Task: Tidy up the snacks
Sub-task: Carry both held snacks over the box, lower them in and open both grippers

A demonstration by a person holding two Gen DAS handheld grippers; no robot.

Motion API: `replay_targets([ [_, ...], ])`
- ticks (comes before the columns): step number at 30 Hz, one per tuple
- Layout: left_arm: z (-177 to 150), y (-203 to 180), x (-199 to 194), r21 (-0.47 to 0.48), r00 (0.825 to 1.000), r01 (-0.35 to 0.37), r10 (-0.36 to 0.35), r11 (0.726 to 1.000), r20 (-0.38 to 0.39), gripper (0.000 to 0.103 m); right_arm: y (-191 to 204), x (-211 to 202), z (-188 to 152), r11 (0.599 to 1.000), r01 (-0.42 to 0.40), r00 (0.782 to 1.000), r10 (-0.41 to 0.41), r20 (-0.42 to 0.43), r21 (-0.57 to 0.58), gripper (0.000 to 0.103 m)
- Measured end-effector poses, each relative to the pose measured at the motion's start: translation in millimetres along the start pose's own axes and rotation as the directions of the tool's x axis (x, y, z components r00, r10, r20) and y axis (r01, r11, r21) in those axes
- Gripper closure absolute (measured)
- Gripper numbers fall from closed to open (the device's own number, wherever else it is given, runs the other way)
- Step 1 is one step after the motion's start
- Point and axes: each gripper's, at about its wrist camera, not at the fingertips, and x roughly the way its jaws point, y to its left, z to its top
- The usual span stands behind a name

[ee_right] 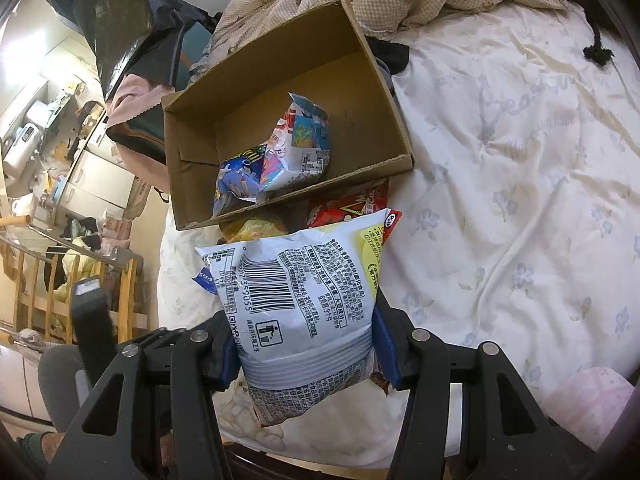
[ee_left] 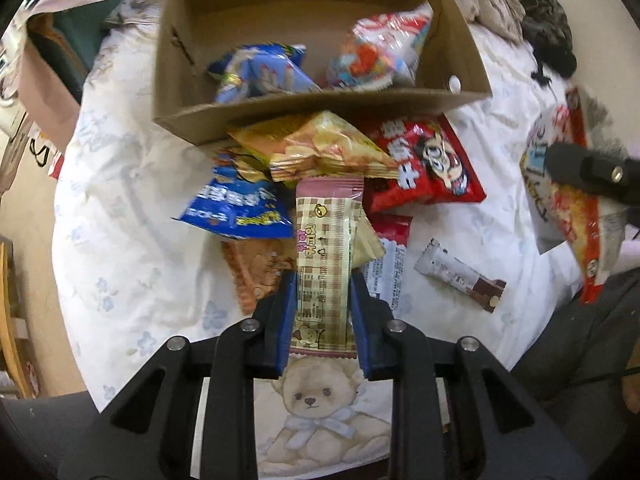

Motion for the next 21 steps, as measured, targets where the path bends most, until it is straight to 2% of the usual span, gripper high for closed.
replay_targets([
  [6, -0.3, 5.5, -16.5, -0.020, 0.999, 0.015, -0.014, 1.000, 0.029, 0.081, 1.3, 0.7, -0.1, 1.000, 0.005, 1.000, -0.005, 0.004, -0.006, 0.047],
  [14, -10.7, -8.5, -45.3, 0.022, 0.994, 0.062, -0.064, 0.998, 0.087, 0.081, 1.5, -1.1, 0.9, 1.000, -0.008, 1.000, 0.008, 0.011, -0.005, 0.047],
  [21, 1.9, 1.1, -74.9, 0.003, 0.981, 0.019, -0.019, 1.000, 0.192, 0.081, 15.4, -6.5, 0.6, 0.998, -0.021, 0.999, 0.023, 0.036, -0.065, 0.047],
])
